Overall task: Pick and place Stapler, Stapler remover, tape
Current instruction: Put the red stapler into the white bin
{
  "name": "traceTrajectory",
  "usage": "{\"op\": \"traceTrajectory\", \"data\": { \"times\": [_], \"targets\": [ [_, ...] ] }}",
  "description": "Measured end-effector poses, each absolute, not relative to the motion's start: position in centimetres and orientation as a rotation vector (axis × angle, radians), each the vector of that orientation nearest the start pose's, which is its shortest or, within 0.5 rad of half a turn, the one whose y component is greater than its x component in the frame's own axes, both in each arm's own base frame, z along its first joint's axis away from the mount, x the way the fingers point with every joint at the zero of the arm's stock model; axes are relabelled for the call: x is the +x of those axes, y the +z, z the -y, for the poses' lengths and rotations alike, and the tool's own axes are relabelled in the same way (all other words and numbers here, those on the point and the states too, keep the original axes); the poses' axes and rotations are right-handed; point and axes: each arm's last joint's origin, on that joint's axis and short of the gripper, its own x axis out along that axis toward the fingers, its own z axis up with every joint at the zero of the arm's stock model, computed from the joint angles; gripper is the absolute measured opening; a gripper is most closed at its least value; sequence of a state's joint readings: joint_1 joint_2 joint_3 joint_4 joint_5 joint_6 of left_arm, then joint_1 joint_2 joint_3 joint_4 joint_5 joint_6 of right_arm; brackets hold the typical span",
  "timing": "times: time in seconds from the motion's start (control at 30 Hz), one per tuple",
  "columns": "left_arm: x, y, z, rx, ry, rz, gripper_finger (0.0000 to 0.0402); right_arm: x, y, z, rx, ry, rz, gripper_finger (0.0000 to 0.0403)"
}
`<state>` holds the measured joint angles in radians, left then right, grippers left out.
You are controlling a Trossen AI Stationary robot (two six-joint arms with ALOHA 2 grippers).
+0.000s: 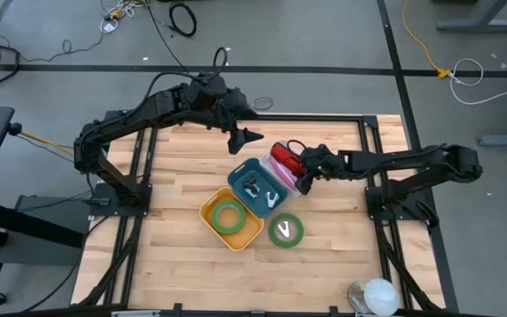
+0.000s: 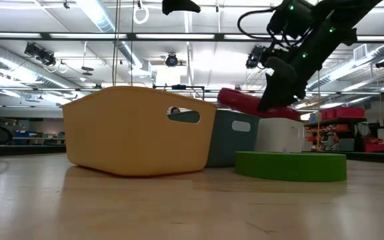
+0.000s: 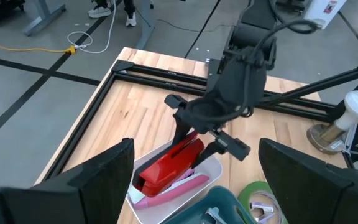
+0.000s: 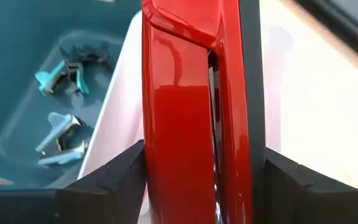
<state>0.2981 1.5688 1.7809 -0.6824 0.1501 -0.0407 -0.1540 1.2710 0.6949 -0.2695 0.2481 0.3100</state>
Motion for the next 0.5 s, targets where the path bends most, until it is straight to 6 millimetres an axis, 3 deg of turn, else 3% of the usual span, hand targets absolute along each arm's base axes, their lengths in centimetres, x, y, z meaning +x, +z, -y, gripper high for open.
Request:
{"op": "traceTrajectory", "data": {
  "times": [0.5],
  "targets": [
    [31.9, 43.4, -9.3, -0.145, 0.155, -0.455, 0.0344, 25.1, 17.0, 4.5, 0.248, -0.486, -0.922, 0.0241]
  ]
}}
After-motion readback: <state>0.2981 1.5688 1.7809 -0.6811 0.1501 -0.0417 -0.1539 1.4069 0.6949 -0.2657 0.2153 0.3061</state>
